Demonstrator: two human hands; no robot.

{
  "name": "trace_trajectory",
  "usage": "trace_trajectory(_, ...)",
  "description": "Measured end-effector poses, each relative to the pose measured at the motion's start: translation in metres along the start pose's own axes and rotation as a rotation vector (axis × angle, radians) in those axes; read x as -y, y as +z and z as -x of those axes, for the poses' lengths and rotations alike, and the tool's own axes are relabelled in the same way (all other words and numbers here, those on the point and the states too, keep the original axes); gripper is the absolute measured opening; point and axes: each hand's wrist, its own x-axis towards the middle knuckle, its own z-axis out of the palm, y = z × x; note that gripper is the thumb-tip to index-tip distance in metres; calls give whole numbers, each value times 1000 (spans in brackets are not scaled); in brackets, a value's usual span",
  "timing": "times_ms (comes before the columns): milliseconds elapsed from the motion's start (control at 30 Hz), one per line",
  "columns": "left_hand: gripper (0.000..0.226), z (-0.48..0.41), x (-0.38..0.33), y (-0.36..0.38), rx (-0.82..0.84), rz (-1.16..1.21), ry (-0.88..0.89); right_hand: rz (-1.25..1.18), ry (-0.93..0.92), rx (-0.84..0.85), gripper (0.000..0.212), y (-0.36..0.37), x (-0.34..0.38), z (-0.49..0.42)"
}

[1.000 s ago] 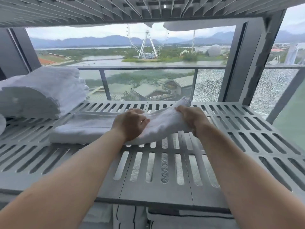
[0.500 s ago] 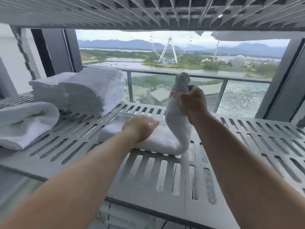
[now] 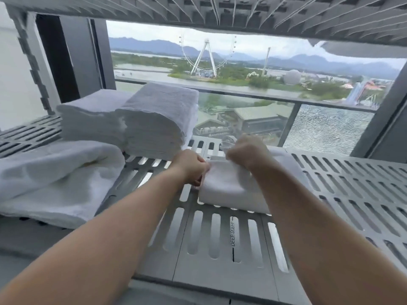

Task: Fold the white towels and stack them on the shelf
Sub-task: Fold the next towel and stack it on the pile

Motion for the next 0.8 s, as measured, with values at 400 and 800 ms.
trace_trajectory(400, 15, -6, -2, -17, 174, 190, -41, -31, 13, -1, 15, 25, 20, 19)
trace_trajectory(800, 35, -43, -49, 2, -260, -408, 330, -190, -477, -137, 14, 54, -25, 74)
